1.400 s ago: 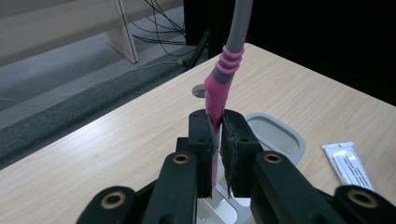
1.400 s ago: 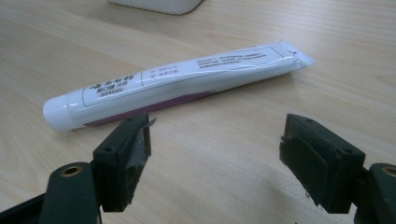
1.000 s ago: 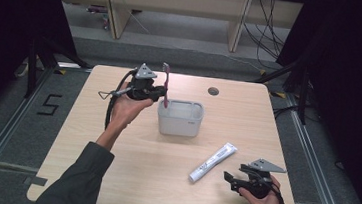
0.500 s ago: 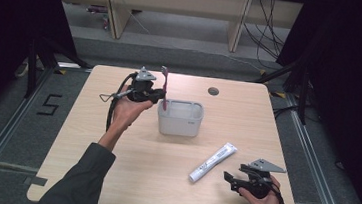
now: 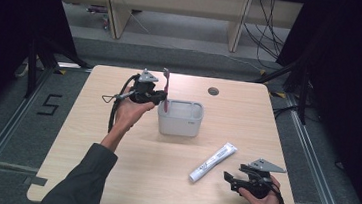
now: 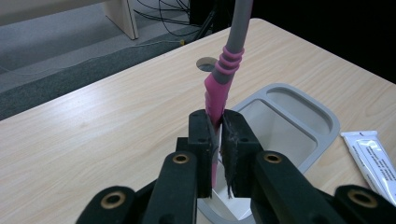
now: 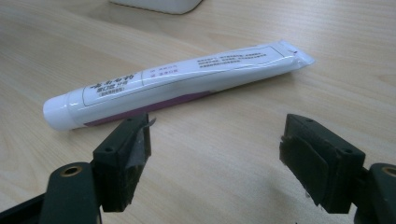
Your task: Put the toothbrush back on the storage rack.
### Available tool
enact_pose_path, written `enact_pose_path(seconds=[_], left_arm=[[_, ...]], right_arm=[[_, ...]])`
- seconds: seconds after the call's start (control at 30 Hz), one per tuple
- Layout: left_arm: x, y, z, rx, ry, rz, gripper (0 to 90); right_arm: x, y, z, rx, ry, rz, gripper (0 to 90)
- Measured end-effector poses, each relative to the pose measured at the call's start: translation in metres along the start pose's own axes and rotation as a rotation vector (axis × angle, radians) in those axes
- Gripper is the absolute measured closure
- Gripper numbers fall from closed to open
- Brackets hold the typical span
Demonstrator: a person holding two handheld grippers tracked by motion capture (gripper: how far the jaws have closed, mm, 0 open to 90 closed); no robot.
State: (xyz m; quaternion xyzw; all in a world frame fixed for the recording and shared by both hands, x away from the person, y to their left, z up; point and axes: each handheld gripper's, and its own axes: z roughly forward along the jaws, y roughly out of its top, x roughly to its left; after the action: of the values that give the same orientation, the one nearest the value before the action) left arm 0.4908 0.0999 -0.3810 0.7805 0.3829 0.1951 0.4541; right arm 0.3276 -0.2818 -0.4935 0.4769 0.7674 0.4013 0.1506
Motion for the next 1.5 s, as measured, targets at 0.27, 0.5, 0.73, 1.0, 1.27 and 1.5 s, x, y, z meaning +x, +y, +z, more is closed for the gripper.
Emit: enact_pose_path(seconds=[0.27, 0.5, 0.73, 1.0, 1.27, 1.5], left_arm=[[0.006, -0.012, 0.005, 0.022, 0.005, -0.02, 82.2], [0.007, -0.016, 0.009, 0.021, 0.005, -0.028, 82.2], [0.009, -0.022, 0.015, 0.03, 0.013, -0.037, 82.2], [0.012, -0.026, 0.019, 0.04, 0.018, -0.049, 82.1], [0.013, -0.028, 0.02, 0.046, 0.014, -0.053, 82.1], [0.014, -0.029, 0.021, 0.053, 0.008, -0.054, 81.4]], right_arm=[[0.0, 0.0, 0.001, 0.003, 0.015, 0.008, 25.2], [0.0, 0.0, 0.001, 0.002, 0.014, 0.006, 25.2], [0.001, 0.0, 0.001, 0.007, 0.018, 0.012, 25.2], [0.0, 0.0, 0.0, 0.006, 0.005, 0.0, 25.2], [0.001, 0.0, 0.0, 0.006, 0.008, 0.005, 25.2], [0.0, -0.001, 0.003, -0.014, 0.018, 0.002, 25.2]])
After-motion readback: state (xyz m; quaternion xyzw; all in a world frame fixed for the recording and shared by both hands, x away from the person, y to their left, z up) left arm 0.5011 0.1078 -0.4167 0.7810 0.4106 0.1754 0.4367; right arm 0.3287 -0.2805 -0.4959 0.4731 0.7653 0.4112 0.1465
